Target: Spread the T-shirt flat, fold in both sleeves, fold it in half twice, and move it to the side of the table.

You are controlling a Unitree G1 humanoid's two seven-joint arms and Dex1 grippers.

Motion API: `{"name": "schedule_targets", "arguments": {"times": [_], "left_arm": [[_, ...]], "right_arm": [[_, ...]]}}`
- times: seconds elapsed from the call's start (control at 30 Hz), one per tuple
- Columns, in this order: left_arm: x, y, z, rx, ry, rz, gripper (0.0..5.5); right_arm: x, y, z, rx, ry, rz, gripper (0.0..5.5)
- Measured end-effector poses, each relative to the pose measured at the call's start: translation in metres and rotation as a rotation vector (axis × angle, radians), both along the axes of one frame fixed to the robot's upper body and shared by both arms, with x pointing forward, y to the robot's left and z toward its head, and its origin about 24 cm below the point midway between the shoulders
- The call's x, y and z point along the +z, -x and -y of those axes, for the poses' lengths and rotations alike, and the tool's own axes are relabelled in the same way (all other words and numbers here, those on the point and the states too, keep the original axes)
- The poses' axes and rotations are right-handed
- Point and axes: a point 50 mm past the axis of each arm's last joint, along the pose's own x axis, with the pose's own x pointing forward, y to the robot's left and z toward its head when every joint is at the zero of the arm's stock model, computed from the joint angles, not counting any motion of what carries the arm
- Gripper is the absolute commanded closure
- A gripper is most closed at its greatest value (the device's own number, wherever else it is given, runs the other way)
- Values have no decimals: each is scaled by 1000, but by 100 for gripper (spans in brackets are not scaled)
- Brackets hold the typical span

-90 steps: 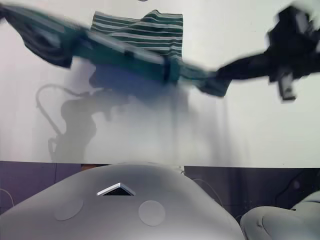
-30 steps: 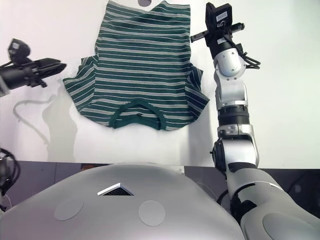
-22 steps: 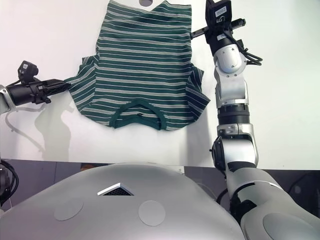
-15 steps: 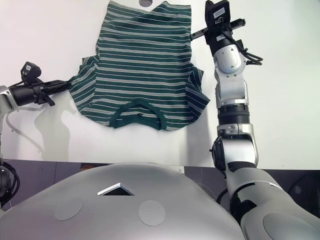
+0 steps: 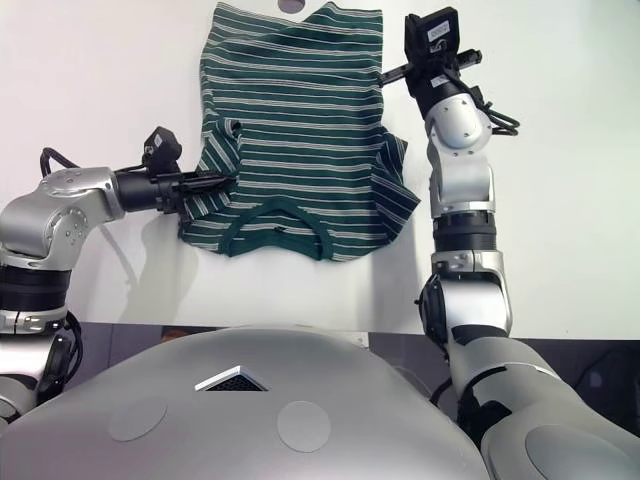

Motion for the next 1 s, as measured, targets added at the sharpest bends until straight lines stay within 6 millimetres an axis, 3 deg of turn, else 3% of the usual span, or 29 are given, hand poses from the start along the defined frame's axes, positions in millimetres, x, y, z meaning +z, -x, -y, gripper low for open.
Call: {"name": "schedule_targets", "arguments": {"times": [0.07,0.17,0.3,0.43,0.7,0.8,0.9,1.0], "left_arm": [[-3,3,-1,10,-4,-13,460],[9,7,-3,22,46,28,460],[21,4,-6,48,77,59,460],[20,5,-6,51,72,47,460],[19,5,-5,49,58,58,460],[18,4,-5,62,49,64,460],[18,4,-5,63,50,67,460],[14,5,-4,54,46,62,460]], "right_arm": [[-9,32,23,60,-111,-146,424],[-19,99,57,155,-223,-430,359],[-27,135,51,246,-232,-617,359],[-31,138,35,315,-101,-623,359],[-30,129,32,341,151,-582,531],[-28,129,28,373,204,-580,548],[-28,122,39,312,222,-566,548],[-26,111,73,166,271,-565,548]]}}
